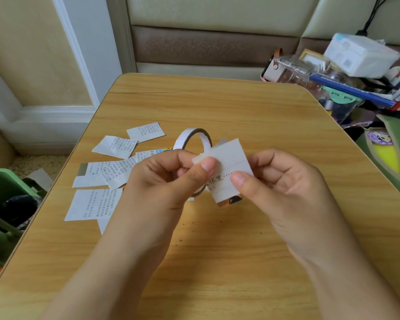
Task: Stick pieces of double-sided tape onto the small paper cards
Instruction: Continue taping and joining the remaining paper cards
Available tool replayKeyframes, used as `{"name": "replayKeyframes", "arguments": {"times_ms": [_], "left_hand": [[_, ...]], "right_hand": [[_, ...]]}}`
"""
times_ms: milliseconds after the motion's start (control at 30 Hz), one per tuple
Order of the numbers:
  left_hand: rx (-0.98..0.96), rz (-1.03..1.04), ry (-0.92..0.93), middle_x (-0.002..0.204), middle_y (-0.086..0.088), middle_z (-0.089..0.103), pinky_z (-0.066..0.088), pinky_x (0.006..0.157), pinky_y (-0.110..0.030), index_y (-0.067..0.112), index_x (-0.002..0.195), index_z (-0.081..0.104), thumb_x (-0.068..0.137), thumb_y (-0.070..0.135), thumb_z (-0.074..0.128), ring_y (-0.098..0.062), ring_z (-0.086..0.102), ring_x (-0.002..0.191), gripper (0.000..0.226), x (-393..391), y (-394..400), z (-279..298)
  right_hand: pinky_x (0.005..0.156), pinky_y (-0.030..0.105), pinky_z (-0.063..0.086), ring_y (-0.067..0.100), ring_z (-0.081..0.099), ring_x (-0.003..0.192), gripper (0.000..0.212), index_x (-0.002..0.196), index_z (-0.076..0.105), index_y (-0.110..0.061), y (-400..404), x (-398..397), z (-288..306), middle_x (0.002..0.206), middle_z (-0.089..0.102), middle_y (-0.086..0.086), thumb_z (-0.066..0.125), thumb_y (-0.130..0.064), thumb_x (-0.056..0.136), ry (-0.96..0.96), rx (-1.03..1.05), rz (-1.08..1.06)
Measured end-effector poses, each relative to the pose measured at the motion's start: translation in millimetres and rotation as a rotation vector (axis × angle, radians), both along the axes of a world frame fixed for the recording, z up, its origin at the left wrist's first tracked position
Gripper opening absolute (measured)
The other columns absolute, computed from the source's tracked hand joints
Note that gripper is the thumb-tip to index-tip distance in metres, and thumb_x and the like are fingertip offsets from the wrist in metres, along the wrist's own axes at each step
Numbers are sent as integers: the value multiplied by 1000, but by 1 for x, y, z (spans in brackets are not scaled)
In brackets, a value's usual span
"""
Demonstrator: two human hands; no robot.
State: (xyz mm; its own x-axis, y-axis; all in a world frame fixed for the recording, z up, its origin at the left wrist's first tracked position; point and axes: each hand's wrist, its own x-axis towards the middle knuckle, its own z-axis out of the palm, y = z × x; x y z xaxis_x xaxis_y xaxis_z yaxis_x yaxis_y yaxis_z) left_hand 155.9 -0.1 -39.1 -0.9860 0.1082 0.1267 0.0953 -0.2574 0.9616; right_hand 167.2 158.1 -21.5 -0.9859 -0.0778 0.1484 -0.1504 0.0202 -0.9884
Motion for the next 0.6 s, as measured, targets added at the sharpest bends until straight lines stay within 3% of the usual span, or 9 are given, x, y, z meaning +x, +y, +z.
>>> {"name": "replayKeyframes", "arguments": {"times_ms": [133,267,433,600], "left_hand": [[37,35,-11,74,-32,43,28,74,-43,16,60,62,65,33,73,-31,40,74,20,1,-2,3],[-100,39,-14,68,-27,37,17,68,-44,18,56,58,57,35,71,-44,32,65,22,3,-1,5],[-200,37,25,72,-25,46,32,69,-38,22,68,71,62,44,71,-25,42,67,23,5,1,5],[-181,77,54,69,-24,42,36,70,-39,18,68,72,75,33,68,-26,40,67,17,2,1,0]], "right_hand": [[59,18,49,9,64,60,5,72,70,-21,-3,0,0,66,70,1,71,-17,71,54,-16,-66],[50,24,47,15,59,53,6,69,69,-20,-1,0,1,64,68,4,70,-14,70,81,-43,-135],[46,25,46,15,57,53,7,68,68,-21,0,2,3,64,67,5,70,-15,70,82,31,-113],[50,24,47,13,59,59,7,69,69,-21,-2,2,1,67,68,4,71,-15,69,103,35,-108]]}}
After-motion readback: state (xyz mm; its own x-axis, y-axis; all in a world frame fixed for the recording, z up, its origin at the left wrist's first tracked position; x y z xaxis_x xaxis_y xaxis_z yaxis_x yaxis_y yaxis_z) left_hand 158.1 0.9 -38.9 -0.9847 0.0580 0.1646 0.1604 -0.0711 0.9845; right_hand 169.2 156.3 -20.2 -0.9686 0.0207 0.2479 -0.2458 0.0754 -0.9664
